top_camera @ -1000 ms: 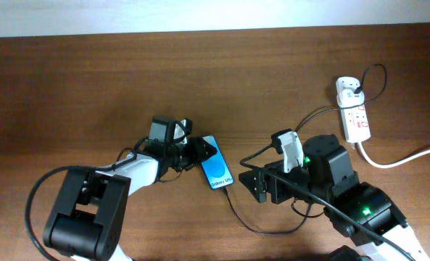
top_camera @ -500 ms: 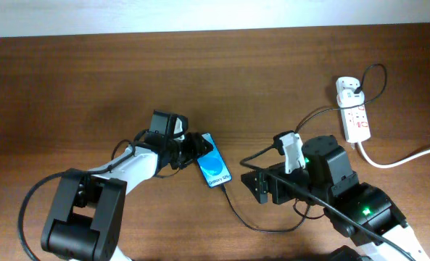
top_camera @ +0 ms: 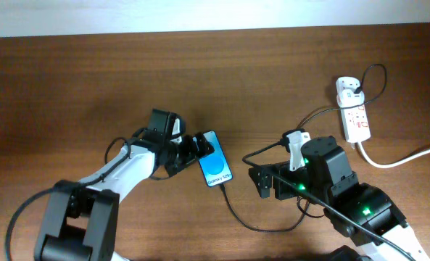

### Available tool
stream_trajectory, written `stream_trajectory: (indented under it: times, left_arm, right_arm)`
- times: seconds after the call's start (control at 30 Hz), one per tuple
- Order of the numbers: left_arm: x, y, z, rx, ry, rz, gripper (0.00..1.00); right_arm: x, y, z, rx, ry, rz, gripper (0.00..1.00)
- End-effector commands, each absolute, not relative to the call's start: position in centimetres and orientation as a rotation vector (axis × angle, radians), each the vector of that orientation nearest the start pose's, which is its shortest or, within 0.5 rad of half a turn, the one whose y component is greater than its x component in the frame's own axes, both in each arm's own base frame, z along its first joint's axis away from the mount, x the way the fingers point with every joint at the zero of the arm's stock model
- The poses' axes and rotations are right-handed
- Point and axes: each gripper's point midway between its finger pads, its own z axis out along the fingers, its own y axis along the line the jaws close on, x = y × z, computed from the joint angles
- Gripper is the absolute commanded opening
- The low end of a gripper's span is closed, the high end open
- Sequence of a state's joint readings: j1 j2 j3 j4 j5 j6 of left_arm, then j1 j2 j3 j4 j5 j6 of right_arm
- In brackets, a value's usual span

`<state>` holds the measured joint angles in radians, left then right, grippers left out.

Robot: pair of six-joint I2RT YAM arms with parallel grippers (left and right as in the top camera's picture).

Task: Plug charger to phone and switch on socket
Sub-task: 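Lower the phone onto the table with the left gripper and release, then retract the left arm and move the right gripper to the power strip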

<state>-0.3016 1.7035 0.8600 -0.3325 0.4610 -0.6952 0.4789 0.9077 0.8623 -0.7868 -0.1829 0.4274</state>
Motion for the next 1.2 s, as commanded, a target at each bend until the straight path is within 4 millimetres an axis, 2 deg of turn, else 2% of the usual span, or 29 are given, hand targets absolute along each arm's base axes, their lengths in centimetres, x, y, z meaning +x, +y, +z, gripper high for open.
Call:
stream_trajectory:
  times: [0.0, 0.03, 0.07, 0.1, 0.13, 0.17, 0.2, 0.27, 0.3, 0.37, 0.4, 0.47, 0.5, 0.53, 0.6, 0.67, 0.7, 0.77, 0.83, 0.9, 1.03, 1.13, 1.17]
  left_arm:
    - [30.6, -16.0, 2.8, -0.373, 2.846, -0.745, 0.99]
    - [30.8, -16.1, 3.9, -0.361, 2.817, -0.757, 0.99]
    - [31.0, -16.1, 6.0, -0.32, 2.761, -0.776, 0.99]
    - [30.9, -16.1, 7.9, -0.265, 2.712, -0.785, 0.99]
    - [30.5, -16.0, 10.4, -0.195, 2.65, -0.793, 0.99]
    - [29.7, -15.8, 12.5, -0.147, 2.605, -0.796, 0.99]
    - [28.3, -15.3, 15.3, -0.055, 2.537, -0.789, 0.99]
    - [25.3, -13.9, 19.0, 0.07, 2.438, -0.729, 0.99]
    - [23.7, -12.8, 20.3, 0.094, 2.394, -0.678, 0.99]
    - [20.8, -9.8, 21.7, 0.05, 2.336, -0.542, 0.99]
    - [19.4, -8.6, 22.2, 0.03, 2.306, -0.498, 0.99]
    - [17.1, -7.8, 23.5, 0.093, 2.227, -0.479, 0.99]
    - [16.8, -7.5, 23.8, 0.097, 2.213, -0.467, 0.99]
    - [16.5, -7.1, 24.2, 0.113, 2.197, -0.438, 0.99]
    - [16.5, -4.5, 24.2, 0.028, 2.207, -0.273, 0.99]
    - [17.0, -2.9, 24.5, -0.026, 2.187, -0.175, 0.99]
    - [17.2, -1.5, 24.6, -0.072, 2.174, -0.084, 0.99]
    - [17.2, -0.5, 24.7, -0.104, 2.164, -0.021, 0.99]
    - [17.0, 0.9, 24.6, -0.068, 2.168, 0.106, 0.99]
    - [16.9, 0.9, 24.3, 0.085, 2.184, 0.187, 0.99]
    - [16.9, 0.9, 24.4, 0.091, 2.181, 0.191, 0.99]
    - [16.9, 0.9, 24.4, 0.091, 2.181, 0.19, 0.99]
    - [16.9, 0.9, 24.4, 0.09, 2.181, 0.19, 0.99]
  right_arm:
    - [24.8, 11.4, 19.8, 0.142, 2.412, 0.408, 0.98]
    - [25.3, 10.5, 19.7, 0.204, 2.4, 0.35, 0.98]
    - [25.9, 9.5, 19.4, 0.286, 2.389, 0.303, 1.0]
    - [26.5, 8.8, 19.3, 0.348, 2.38, 0.295, 0.89]
    - [27.1, 7.7, 19.2, 0.421, 2.364, 0.284, 0.74]
    - [27.6, 6.0, 19.3, 0.526, 2.337, 0.267, 0.55]
    - [28.0, 4.1, 19.3, 0.622, 2.314, 0.265, 0.35]
    - [28.5, 0.1, 18.9, 0.799, 2.273, 0.243, 0.04]
    - [28.9, -1.4, 18.8, 0.864, 2.248, 0.242, 0.04]
    - [30.2, -3.8, 18.4, 0.956, 2.203, 0.237, 0.04]
    - [31.7, -4.7, 18.1, 0.962, 2.18, 0.259, 0.04]
    - [34.7, -6.7, 16.1, 0.974, 2.17, 0.247, 0.04]
    - [35.5, -7.3, 15.5, 0.959, 2.173, 0.23, 0.04]
    - [36.9, -8.7, 13.9, 0.967, 2.179, 0.202, 0.04]
    - [39.0, -11.3, 12.2, 0.967, 2.21, 0.145, 0.04]
    - [41.5, -13.5, 12.0, 0.913, 2.261, 0.086, 0.04]
    - [43.4, -14.3, 11.9, 0.848, 2.287, 0.047, 0.04]
    - [45.0, -15.0, 10.8, 0.834, 2.311, 0.024, 0.04]
    - [45.1, -16.4, 8.2, 0.878, 2.341, -0.05, 0.04]
    - [44.6, -17.4, 7.7, 0.906, 2.341, -0.135, 0.04]
    - [44.0, -18.6, 6.1, 0.944, 2.36, -0.174, 0.04]
    - [44.3, -18.6, 4.6, 0.916, 2.387, -0.175, 0.04]
    - [44.5, -18.6, 4.7, 0.913, 2.381, -0.174, 0.04]
